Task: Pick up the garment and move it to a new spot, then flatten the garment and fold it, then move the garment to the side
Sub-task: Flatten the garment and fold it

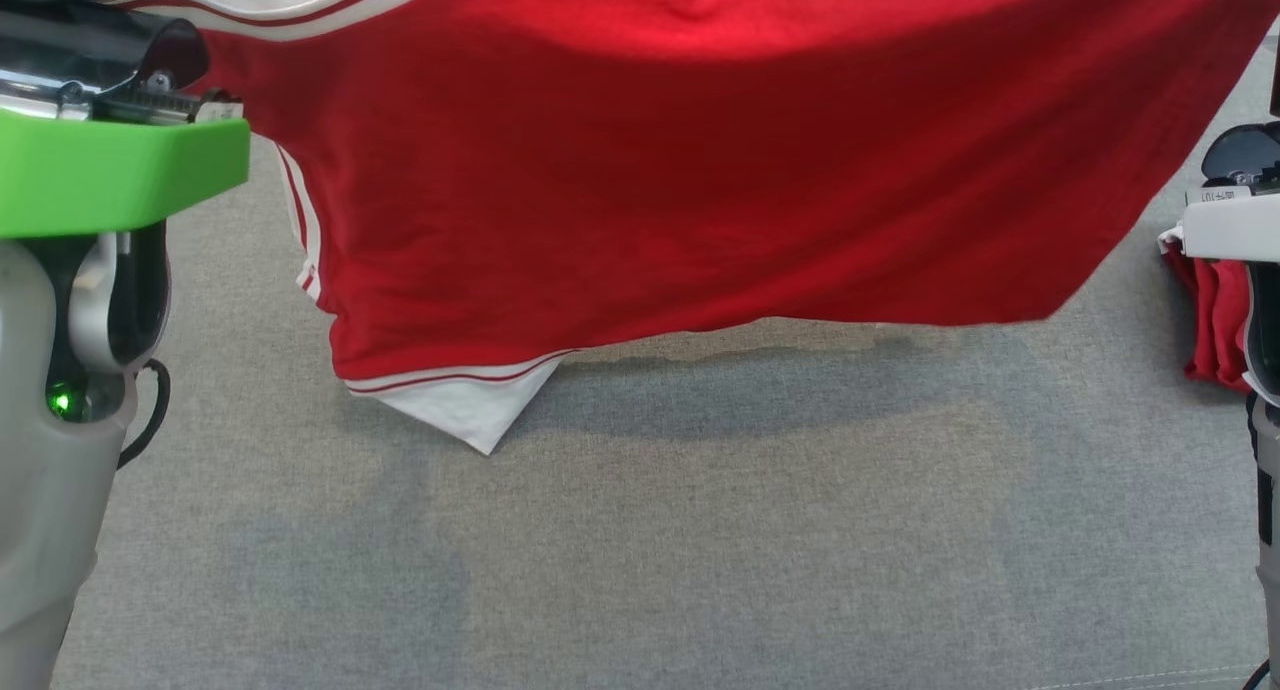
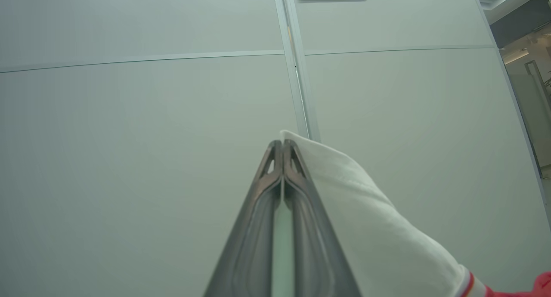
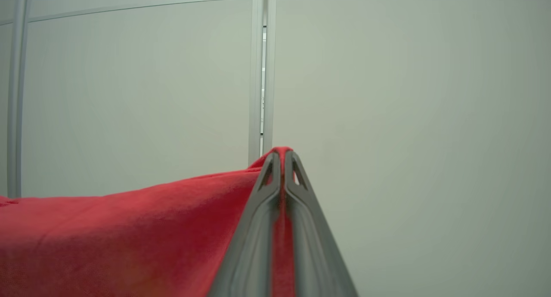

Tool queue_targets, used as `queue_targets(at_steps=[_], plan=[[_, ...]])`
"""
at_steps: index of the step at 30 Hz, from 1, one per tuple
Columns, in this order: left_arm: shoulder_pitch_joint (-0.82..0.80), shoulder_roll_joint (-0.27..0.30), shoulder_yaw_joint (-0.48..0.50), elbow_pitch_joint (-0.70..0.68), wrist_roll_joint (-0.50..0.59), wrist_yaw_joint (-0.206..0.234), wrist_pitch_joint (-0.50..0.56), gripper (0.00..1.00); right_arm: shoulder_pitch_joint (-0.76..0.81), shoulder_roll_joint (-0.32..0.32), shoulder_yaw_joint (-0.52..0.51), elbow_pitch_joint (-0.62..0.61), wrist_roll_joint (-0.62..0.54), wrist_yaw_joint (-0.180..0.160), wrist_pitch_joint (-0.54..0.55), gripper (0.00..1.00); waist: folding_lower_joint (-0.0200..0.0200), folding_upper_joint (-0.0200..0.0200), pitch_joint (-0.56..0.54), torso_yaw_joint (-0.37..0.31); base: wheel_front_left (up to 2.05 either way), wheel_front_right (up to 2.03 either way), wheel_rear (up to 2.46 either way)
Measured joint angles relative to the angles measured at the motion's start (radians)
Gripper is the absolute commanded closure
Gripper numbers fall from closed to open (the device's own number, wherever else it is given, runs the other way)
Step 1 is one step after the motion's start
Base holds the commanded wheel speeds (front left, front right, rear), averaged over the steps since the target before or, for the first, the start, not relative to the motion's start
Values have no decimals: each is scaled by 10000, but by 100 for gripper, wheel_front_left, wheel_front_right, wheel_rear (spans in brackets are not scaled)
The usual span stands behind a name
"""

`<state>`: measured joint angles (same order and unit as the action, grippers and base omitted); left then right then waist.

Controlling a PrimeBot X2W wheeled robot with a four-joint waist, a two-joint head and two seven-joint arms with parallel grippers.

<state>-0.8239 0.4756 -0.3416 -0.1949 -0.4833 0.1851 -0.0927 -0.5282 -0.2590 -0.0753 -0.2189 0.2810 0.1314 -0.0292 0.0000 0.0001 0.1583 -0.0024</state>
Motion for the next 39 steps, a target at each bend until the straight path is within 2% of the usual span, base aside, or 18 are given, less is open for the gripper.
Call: queue_targets(at_steps=[3,7,15,19,20,23,26,28,33,39], plan=[[-211,-65,-123,159,-86,-113,63,100,-169,-4,-12,322,161,0,17,100,0,0,80,-19,0,0,0],[-882,-196,-297,825,-242,-537,136,100,-989,-148,102,1149,385,0,-19,100,0,0,300,-53,0,0,0],[-3265,-514,-456,3478,-242,-1496,-290,100,-3989,-295,742,3743,821,-2,-832,100,0,0,994,-161,0,0,0],[-4521,-639,-412,5235,-111,-1841,-815,100,-5798,38,1016,5193,757,-4,-1883,100,0,0,1385,-252,0,0,0],[-5058,-694,-284,6057,-146,-1983,-1039,100,-6591,245,1114,6015,713,-4,-2157,100,0,0,1569,-312,0,0,0],[-5884,-683,-121,7127,-136,-2180,-1290,100,-7778,717,963,7244,681,-4,-2309,100,0,0,1809,-444,0,0,0],[-6486,-765,136,8157,-192,-2266,-1496,100,-8607,1200,654,7754,541,-4,-2336,100,0,-1,2021,-573,0,0,0],[-6634,-905,339,8821,-374,-2303,-1565,100,-8758,1350,692,7979,259,-4,-2337,100,1,0,2101,-649,0,0,0],[-6694,-1172,345,10172,-752,-2723,-1593,100,-8711,1586,1129,8970,242,-8,-2337,100,0,0,2199,-638,0,0,0],[-5725,-1659,387,11440,-1540,-3010,-1396,100,-7848,1308,2257,9917,777,-6,-2337,100,1,0,2712,-566,0,0,0]])
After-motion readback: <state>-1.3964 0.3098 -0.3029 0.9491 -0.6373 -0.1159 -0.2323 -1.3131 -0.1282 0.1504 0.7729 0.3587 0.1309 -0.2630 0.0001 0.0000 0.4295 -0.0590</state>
